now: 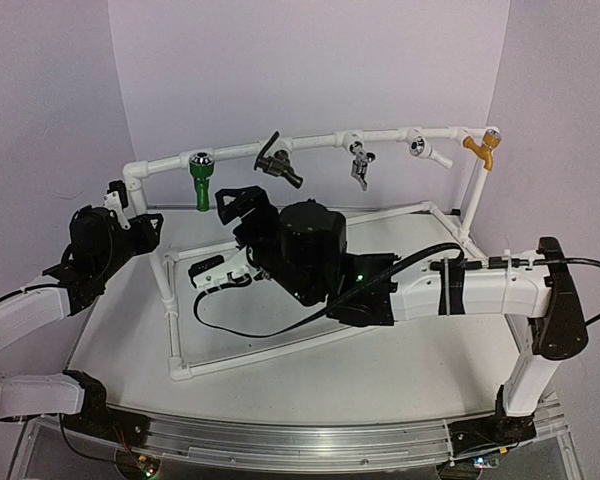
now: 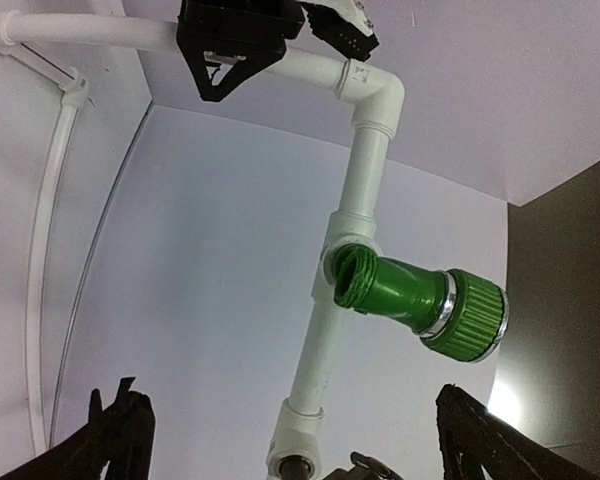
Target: Install the water faucets
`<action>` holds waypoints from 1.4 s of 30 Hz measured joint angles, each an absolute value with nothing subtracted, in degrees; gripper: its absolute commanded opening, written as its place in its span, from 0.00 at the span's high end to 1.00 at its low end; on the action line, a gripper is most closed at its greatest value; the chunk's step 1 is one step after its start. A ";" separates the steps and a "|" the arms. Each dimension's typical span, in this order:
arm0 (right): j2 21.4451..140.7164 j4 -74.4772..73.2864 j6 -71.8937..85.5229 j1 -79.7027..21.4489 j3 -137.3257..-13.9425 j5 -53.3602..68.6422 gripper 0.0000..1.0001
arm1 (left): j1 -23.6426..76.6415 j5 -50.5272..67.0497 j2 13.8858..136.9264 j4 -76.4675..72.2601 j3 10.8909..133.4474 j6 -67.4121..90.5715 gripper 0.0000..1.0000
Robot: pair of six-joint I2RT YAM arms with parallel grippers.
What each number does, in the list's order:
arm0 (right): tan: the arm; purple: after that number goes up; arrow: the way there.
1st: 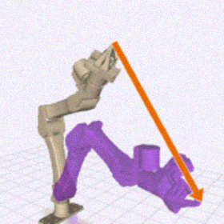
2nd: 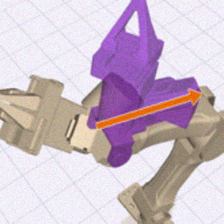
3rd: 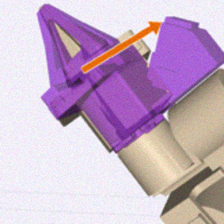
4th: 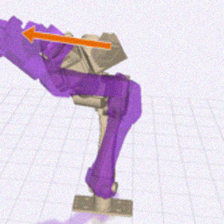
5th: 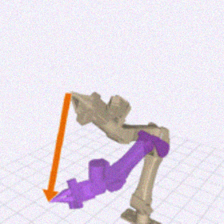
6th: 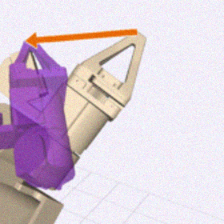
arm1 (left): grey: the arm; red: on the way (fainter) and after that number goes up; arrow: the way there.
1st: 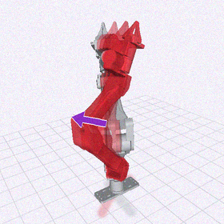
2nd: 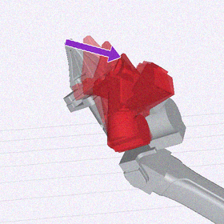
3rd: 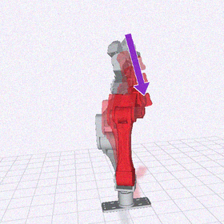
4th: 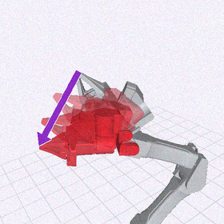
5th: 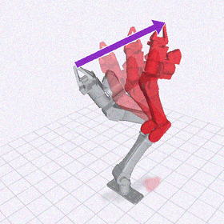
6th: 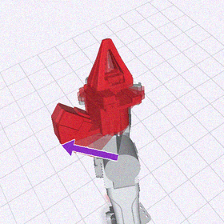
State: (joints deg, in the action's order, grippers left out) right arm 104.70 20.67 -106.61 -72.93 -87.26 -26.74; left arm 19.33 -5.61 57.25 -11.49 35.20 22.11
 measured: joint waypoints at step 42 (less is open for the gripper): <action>126.27 26.63 -103.58 -70.87 -115.41 -28.24 0.97 | 19.32 -5.16 57.08 -11.55 34.86 22.11 1.00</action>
